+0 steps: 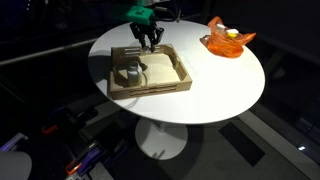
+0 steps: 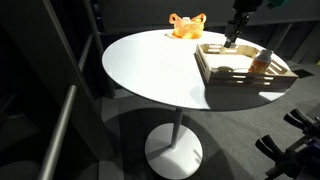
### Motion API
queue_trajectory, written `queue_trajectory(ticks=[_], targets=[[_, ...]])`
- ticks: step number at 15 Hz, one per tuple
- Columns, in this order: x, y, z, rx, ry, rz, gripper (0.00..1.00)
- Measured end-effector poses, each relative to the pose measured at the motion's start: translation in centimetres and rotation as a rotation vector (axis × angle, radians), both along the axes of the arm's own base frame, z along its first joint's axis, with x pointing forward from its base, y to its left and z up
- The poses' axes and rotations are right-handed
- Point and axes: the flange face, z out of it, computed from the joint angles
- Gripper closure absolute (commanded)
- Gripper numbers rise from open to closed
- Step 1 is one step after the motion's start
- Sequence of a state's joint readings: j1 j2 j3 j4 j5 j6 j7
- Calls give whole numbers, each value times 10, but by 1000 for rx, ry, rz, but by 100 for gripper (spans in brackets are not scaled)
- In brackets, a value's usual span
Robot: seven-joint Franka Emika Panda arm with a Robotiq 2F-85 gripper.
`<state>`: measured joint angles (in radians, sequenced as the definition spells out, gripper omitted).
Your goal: Place the lid on the bottle
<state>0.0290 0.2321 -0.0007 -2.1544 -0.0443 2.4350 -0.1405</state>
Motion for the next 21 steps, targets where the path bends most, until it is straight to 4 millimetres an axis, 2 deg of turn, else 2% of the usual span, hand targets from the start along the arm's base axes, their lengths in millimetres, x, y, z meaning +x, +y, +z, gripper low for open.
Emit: queue_trajectory(ticks=[3, 7, 21], targets=[[-9, -5, 18, -17, 15, 4, 81], [-25, -13, 30, -35, 42, 0, 81], [-90, -35, 22, -31, 108, -46, 81]])
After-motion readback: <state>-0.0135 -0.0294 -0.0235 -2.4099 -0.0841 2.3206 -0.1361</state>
